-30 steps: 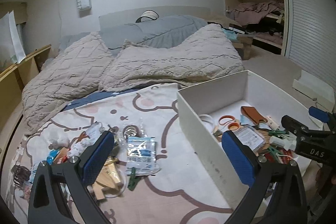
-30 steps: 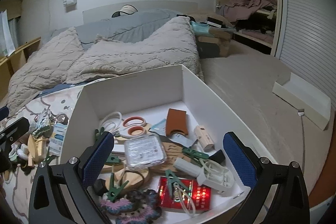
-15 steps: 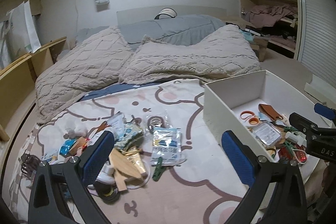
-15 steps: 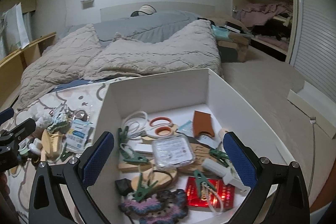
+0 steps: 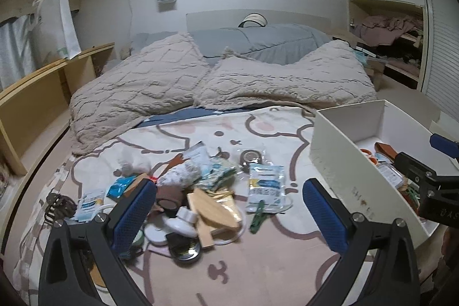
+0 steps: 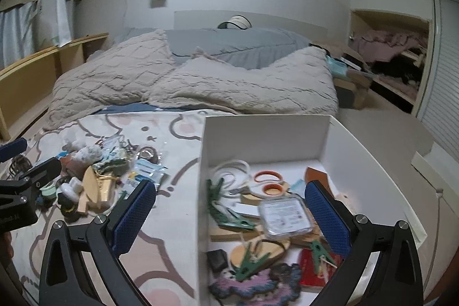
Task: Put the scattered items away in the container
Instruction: 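Move both open tools away from the box toward the items on the bed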
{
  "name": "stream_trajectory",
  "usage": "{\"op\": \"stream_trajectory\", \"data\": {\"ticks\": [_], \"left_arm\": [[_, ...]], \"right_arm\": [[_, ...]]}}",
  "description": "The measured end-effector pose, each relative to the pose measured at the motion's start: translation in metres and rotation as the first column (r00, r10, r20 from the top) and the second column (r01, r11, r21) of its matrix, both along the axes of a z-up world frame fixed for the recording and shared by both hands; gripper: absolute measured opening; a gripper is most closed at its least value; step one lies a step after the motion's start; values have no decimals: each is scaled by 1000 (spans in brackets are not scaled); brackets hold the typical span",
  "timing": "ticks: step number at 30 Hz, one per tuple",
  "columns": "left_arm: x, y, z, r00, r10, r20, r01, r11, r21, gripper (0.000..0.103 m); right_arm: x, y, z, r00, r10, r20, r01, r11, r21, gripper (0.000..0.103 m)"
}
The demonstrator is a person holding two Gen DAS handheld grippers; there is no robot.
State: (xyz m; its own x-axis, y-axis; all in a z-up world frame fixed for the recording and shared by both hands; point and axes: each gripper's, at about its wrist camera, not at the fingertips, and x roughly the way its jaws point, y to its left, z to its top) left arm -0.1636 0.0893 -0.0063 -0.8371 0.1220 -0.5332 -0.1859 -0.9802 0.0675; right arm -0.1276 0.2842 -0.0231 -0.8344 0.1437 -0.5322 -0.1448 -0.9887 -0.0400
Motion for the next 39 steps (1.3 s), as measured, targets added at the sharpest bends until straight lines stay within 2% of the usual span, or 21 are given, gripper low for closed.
{"op": "stream_trajectory", "data": {"ticks": [7,17,27,33,39], "left_arm": [[3,-29,-4,999,35,-7,-34,999,10,103],[4,-65,-18,997,81,-4,-81,997,20,103],[10,-93,-33,995,98,22,-98,995,9,103],[14,-106,-44,994,105,42,-105,994,-13,103],[15,-116,-57,990,122,67,-120,992,-27,103]], "right_arm": [[-2,-18,-1,998,40,-38,-40,999,2,103],[-1,-51,-2,989,98,-110,-93,994,50,103],[-4,-85,-13,977,197,-78,-189,977,95,103],[-11,-99,-26,969,240,-50,-235,968,87,103],[-16,-108,-41,955,296,-19,-296,955,38,103]]}}
